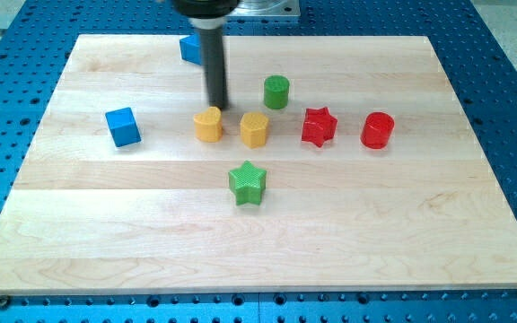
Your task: Place green circle to the top right of red circle
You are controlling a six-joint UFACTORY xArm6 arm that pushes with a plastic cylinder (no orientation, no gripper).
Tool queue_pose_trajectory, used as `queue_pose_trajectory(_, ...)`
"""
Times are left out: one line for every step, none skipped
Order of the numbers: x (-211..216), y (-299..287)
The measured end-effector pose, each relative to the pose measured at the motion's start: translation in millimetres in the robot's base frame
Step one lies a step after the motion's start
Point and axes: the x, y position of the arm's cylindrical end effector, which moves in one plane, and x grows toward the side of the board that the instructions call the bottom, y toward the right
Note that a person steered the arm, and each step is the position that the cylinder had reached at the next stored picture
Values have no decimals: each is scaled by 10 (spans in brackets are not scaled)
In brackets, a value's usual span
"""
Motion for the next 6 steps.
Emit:
queue_pose_trajectory(51,918)
queue_pose_trajectory(-319,1231)
queue_pose_trajectory(-345,525)
queue_pose_trajectory(-697,1169)
queue_pose_trajectory(-654,1936)
queue_pose_trajectory(-735,1089)
